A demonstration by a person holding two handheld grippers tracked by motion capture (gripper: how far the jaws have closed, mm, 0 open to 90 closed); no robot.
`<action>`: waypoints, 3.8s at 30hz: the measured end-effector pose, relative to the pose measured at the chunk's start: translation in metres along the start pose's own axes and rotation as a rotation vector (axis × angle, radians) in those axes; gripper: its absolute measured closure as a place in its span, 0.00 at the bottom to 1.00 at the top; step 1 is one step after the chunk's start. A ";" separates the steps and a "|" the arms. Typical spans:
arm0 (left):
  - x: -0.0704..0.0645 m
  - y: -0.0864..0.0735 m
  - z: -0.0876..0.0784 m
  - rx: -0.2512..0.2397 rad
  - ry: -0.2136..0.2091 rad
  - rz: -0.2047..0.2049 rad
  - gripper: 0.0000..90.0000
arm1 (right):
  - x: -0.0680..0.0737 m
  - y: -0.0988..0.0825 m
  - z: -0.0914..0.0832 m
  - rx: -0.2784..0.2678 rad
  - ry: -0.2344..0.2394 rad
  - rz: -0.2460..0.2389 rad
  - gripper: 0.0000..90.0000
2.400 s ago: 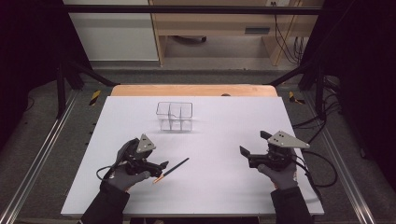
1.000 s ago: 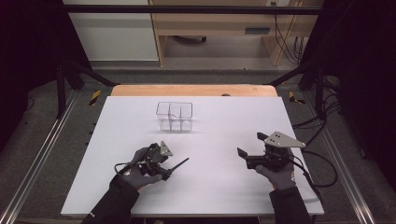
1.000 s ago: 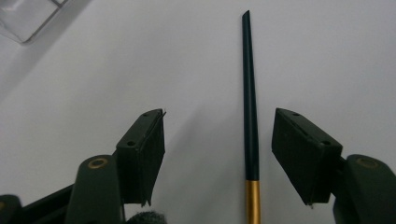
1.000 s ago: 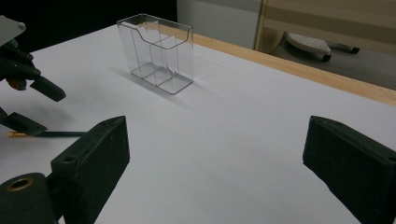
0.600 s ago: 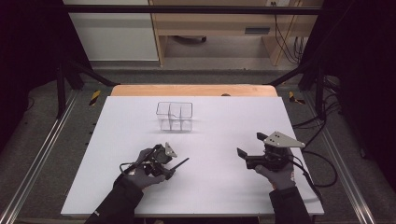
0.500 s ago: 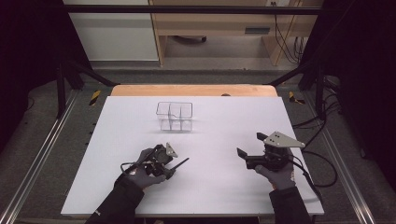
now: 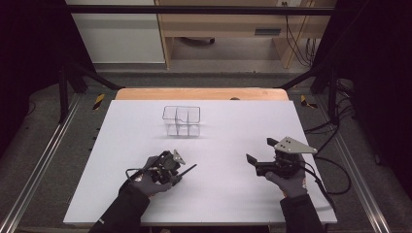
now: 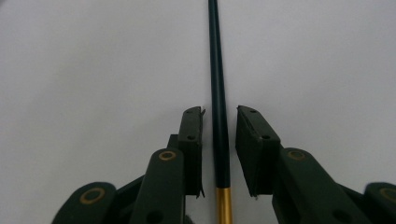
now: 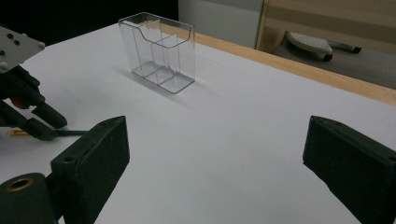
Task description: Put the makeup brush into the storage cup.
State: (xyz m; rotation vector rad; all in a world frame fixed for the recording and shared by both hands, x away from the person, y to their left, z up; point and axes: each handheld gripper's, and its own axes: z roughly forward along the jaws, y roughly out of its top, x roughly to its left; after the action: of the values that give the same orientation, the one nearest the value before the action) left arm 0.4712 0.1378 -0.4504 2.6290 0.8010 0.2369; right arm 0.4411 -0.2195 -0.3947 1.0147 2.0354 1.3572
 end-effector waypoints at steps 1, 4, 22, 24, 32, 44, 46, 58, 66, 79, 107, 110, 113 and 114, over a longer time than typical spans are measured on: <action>0.000 0.000 0.000 0.002 -0.006 -0.001 0.80 | 0.000 0.000 0.000 0.000 0.000 0.000 0.08; 0.000 0.000 -0.001 0.007 -0.017 -0.001 0.83 | 0.000 0.000 0.000 0.000 0.000 0.000 0.08; 0.000 0.001 -0.002 0.034 -0.019 0.057 0.90 | 0.000 -0.001 0.001 0.005 -0.002 -0.005 0.08; 0.000 0.001 -0.002 0.033 -0.017 0.059 0.87 | 0.001 -0.001 0.001 0.007 -0.001 -0.005 0.08; -0.001 0.007 0.000 0.050 -0.025 0.073 0.81 | 0.001 -0.001 0.001 0.008 -0.001 -0.005 0.08; 0.000 0.007 0.000 0.082 -0.053 0.053 0.85 | 0.001 -0.001 0.001 0.006 0.003 -0.002 0.08; -0.001 0.008 0.000 0.090 -0.052 0.056 0.86 | 0.001 -0.001 0.001 0.003 0.009 0.000 0.08; -0.001 0.012 0.001 0.116 -0.060 0.073 0.92 | 0.002 -0.001 0.003 0.001 0.023 0.013 0.08; -0.001 0.013 0.001 0.123 -0.064 0.086 0.92 | 0.002 -0.002 0.004 0.018 0.027 0.005 0.08; 0.000 0.013 -0.016 0.068 -0.104 0.104 0.92 | 0.004 0.000 0.004 0.039 0.024 -0.026 0.11; -0.015 0.040 -0.071 -0.086 -0.174 0.231 0.92 | 0.042 0.030 0.019 0.186 0.078 -0.285 0.15; -0.016 0.041 -0.072 -0.092 -0.183 0.245 0.92 | 0.047 0.034 0.020 0.196 0.094 -0.313 0.15; -0.016 0.044 -0.073 -0.103 -0.195 0.245 0.92 | 0.053 0.037 0.022 0.208 0.114 -0.350 0.16; -0.016 0.044 -0.074 -0.107 -0.199 0.248 0.92 | 0.055 0.038 0.023 0.215 0.120 -0.363 0.16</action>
State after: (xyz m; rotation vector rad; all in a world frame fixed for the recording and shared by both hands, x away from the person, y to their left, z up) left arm 0.4604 0.1177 -0.3659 2.5953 0.3864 0.0798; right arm 0.4369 -0.1541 -0.3679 0.6141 2.3546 1.0481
